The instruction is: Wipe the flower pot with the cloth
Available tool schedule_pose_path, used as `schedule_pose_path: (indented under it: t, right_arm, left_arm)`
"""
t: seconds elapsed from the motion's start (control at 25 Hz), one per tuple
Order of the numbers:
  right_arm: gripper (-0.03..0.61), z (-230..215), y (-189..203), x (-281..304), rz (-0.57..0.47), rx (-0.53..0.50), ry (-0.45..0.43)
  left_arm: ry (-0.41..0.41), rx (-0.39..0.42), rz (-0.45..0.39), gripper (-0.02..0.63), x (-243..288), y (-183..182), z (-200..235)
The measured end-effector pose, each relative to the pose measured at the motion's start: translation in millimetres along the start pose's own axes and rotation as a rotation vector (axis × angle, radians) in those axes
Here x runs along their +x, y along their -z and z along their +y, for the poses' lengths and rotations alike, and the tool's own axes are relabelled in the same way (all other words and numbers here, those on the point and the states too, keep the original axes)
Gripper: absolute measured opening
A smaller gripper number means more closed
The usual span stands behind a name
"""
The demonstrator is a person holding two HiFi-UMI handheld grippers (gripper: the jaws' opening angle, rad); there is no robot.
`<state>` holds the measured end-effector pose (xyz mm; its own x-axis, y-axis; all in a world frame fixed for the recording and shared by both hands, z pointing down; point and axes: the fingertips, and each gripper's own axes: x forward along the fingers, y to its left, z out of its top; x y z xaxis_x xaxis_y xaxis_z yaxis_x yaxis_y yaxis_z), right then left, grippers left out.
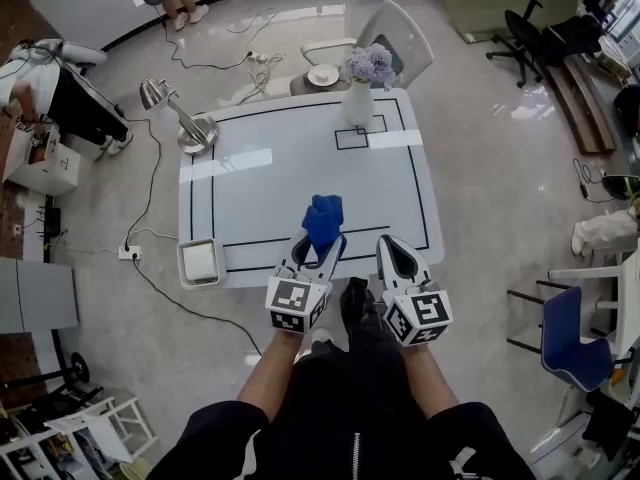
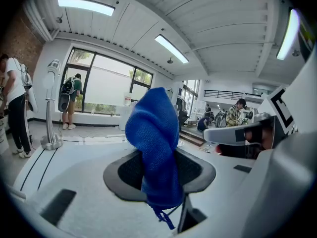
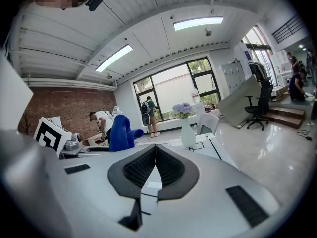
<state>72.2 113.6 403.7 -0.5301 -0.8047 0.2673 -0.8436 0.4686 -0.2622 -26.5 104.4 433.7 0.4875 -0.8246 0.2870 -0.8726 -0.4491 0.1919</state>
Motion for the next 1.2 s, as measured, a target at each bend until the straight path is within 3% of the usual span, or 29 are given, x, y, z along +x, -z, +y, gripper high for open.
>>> schedule_pose_path:
  t: [0.32,0.64,0.84,1.2]
  right_arm:
    - [0.009,-78,-36,60,0.024,-0.004,-0.02]
    - [0.009,-98,-41,119,0.067,0.015,-0.032]
    - [0.009,-111,-37,129,0.087,0.026,0.021]
    - [0.009,-143,8,129,0.215,0.03,0.135]
  left_arm:
    - [-0.053,-0.002,0.044,0.156,104,-19,26]
    - [-0.065,0.0,0.093,0.156,155,-23,74]
    - [-0.047,0.018,0.11,0.156,197,-24,105]
    - [-0.04,0.015,0.091,0.156,299,-22,185]
